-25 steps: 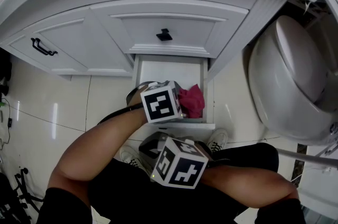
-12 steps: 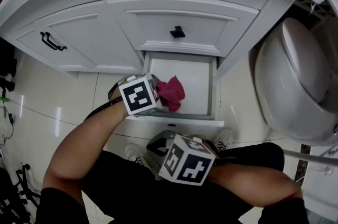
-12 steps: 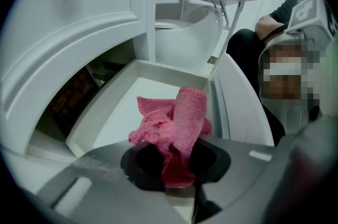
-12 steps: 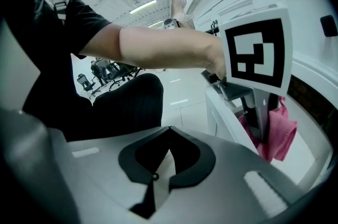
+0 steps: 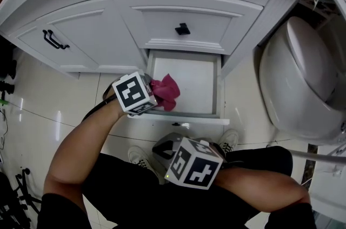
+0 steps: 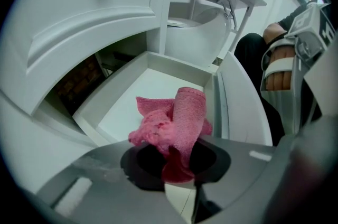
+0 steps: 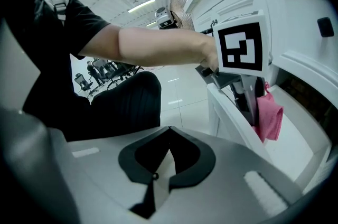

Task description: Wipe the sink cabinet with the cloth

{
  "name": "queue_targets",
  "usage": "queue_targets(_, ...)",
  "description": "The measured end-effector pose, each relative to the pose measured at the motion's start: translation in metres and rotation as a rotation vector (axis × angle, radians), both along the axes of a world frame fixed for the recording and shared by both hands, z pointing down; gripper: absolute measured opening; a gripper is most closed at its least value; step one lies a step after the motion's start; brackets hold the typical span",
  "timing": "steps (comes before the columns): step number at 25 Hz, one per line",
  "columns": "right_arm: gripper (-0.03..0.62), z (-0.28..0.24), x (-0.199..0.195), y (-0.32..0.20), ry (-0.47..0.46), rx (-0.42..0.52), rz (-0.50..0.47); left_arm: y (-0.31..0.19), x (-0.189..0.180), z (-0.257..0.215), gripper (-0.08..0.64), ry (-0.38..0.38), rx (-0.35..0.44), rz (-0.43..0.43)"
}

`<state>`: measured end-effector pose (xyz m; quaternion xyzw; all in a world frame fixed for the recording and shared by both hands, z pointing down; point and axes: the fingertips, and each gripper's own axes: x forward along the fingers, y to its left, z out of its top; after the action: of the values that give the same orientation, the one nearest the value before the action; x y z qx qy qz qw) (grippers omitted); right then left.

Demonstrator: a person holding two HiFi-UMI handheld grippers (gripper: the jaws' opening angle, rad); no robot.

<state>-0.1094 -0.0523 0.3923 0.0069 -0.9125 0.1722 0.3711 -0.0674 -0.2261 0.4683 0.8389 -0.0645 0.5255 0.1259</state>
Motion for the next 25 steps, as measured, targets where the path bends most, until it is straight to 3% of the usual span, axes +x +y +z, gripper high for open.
queue_targets(5,0.006,-0.008,0.006,0.002,-0.018,0.020,0.044,0.001,0.006,-0.031,0.094,0.068,0.067,-0.041)
queue_targets(14,0.006,-0.014,0.013,0.031,-0.044,0.065,0.127,0.046,0.090,-0.122,0.095,0.348,0.201,0.012)
queue_targets(19,0.006,-0.008,0.032,0.040,-0.042,0.079,0.214,0.075,0.134,-0.130,0.094,0.378,0.223,0.081)
queue_targets(25,0.006,-0.012,0.041,0.050,-0.049,0.114,0.251,0.100,0.161,-0.120,0.094,0.348,0.233,0.121)
